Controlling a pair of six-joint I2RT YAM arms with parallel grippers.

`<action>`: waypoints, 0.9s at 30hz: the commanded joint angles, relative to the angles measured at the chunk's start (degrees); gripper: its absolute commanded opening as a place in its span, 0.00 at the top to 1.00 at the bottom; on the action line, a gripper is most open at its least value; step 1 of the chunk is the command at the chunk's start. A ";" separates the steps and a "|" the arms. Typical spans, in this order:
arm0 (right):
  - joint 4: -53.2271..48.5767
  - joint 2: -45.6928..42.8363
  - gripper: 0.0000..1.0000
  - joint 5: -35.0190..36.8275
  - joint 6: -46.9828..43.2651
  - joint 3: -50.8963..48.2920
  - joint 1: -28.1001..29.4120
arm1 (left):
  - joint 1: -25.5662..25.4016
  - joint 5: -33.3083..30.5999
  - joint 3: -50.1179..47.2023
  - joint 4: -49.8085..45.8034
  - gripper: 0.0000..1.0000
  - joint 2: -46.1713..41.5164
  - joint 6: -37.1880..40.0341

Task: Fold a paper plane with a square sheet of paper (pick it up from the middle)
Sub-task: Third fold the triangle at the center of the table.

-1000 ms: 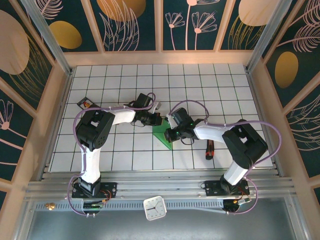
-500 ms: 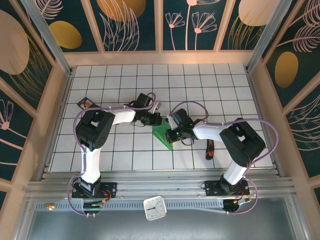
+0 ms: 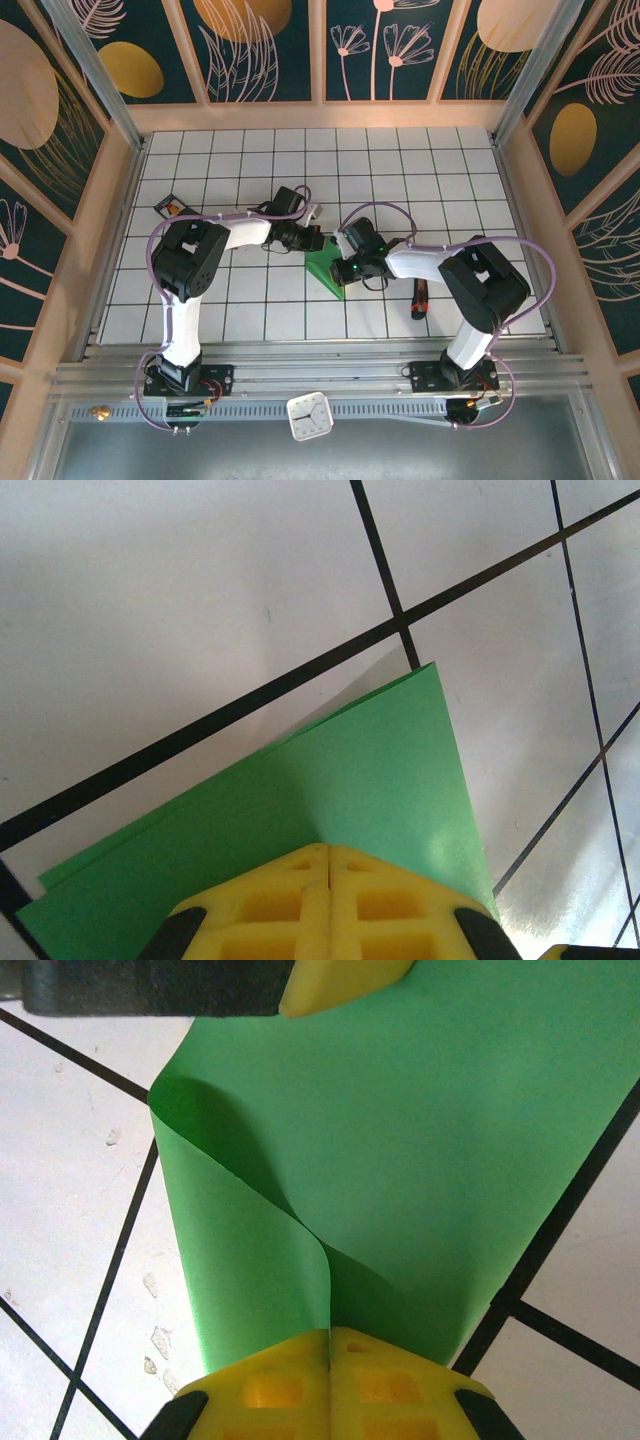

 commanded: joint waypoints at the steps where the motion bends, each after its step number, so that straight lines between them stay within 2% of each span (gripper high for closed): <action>1: -1.37 2.09 0.93 1.03 -0.65 -0.61 -0.32 | -0.62 -1.17 -0.44 -4.87 1.00 2.68 0.99; 4: -1.97 2.25 0.93 1.59 -0.54 -0.78 -0.28 | -0.62 -1.17 -0.33 -4.87 1.00 2.26 0.64; 10: -2.85 2.50 0.94 2.47 -0.27 -1.17 0.24 | -0.62 -1.39 0.67 -4.45 0.91 0.88 -0.74; 17: -2.99 2.78 0.94 2.65 -0.31 -1.68 0.38 | -0.66 -2.12 3.22 -5.35 0.70 -1.24 -1.96; 20: -2.79 2.76 0.94 2.65 -0.27 -1.83 0.30 | -0.61 -3.53 4.21 -6.35 0.65 -2.69 -1.94; 24: -2.64 2.96 0.94 2.56 -0.34 -1.92 0.35 | -0.61 -7.05 3.10 -6.64 0.63 -6.44 -2.71; 27: -2.41 3.07 0.94 2.38 -0.36 -1.92 0.38 | -0.64 -9.57 -1.17 -4.35 0.69 -11.67 -5.80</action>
